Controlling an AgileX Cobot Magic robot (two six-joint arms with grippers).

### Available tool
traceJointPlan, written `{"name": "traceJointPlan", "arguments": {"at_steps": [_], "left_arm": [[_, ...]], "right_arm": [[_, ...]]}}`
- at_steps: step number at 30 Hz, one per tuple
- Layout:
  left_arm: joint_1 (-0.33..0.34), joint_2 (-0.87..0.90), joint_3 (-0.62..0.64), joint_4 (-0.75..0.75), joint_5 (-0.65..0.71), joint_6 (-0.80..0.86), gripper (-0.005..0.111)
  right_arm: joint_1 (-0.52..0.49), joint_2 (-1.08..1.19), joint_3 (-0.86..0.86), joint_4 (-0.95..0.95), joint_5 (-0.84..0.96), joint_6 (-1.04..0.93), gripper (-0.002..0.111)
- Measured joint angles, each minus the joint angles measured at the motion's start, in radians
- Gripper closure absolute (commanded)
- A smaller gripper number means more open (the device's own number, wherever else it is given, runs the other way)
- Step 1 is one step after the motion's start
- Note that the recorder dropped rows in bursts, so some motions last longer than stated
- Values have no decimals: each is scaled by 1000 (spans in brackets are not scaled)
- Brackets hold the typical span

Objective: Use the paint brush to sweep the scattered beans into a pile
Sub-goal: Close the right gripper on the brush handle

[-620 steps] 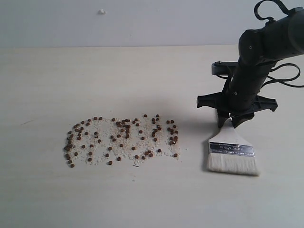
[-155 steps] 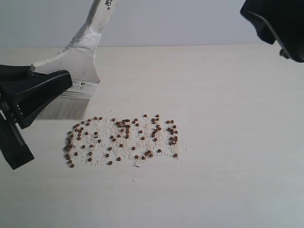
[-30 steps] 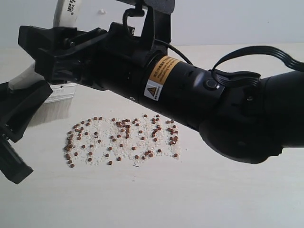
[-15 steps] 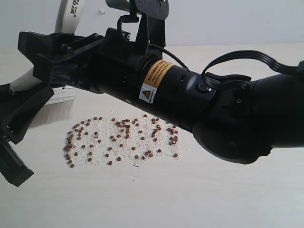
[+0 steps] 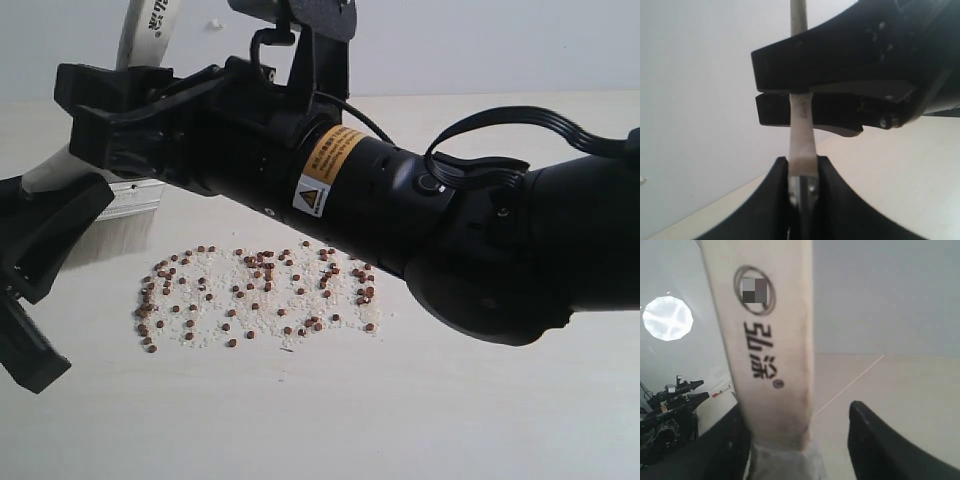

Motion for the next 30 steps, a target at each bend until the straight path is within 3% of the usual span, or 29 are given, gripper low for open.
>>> {"name": "traceJointPlan", "arguments": {"at_steps": [4,24,30], "left_arm": [[0,0,0,0,4,0,107],[0,0,0,0,4,0,107],[0,0,0,2,4,0,107]], "right_arm": [[2,0,0,-2,2,10,74],[2,0,0,-6,2,13,73],[2,0,0,-6,2,13,54]]}}
